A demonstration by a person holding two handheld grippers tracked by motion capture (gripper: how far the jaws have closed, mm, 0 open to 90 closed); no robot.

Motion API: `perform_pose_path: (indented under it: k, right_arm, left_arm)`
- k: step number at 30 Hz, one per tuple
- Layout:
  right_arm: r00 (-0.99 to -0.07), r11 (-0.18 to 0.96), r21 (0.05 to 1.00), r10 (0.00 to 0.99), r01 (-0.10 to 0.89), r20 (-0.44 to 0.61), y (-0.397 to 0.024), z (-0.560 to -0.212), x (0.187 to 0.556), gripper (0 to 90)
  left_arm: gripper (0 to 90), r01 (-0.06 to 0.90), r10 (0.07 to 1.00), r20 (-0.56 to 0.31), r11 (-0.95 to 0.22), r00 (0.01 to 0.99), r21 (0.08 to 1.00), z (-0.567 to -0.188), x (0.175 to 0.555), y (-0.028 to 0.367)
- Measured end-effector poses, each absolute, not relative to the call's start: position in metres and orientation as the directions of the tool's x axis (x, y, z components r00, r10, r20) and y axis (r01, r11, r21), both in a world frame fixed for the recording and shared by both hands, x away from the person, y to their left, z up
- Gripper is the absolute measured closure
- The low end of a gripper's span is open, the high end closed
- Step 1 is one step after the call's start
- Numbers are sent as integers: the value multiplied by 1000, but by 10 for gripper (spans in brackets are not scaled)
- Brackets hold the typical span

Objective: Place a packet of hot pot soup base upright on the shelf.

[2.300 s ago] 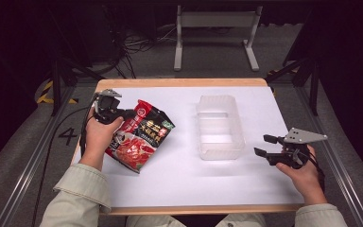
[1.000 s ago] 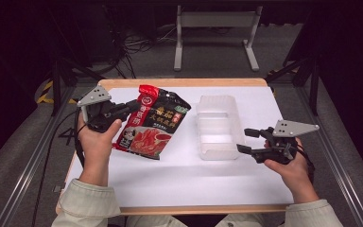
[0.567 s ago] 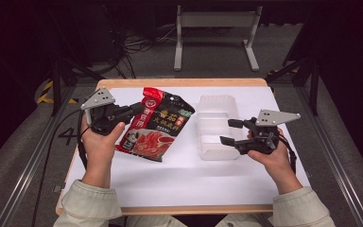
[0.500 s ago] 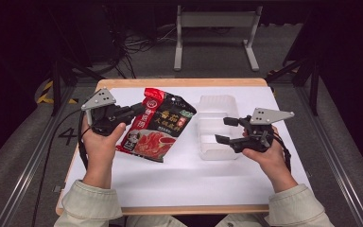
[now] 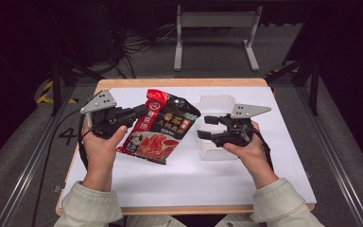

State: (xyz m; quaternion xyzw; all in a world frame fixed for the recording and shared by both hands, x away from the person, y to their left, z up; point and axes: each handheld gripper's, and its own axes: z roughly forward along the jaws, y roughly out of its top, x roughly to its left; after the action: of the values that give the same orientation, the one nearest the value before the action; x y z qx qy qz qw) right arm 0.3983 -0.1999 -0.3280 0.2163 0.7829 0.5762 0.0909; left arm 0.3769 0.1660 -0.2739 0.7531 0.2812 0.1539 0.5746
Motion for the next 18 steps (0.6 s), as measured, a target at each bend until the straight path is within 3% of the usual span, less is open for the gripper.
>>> perform_pose_path:
  k: [14,18]
  right_arm:
    - [-935,210,958,336,194,115,-157,-333,408,328]
    - [-947,186,965,295,185,125,-146,-335,409,378]
  left_arm:
    - [886,236,595,-77,-195,800,952,-274,367,164]
    - [885,231,576,-80,-194,814,953,-275,366,163]
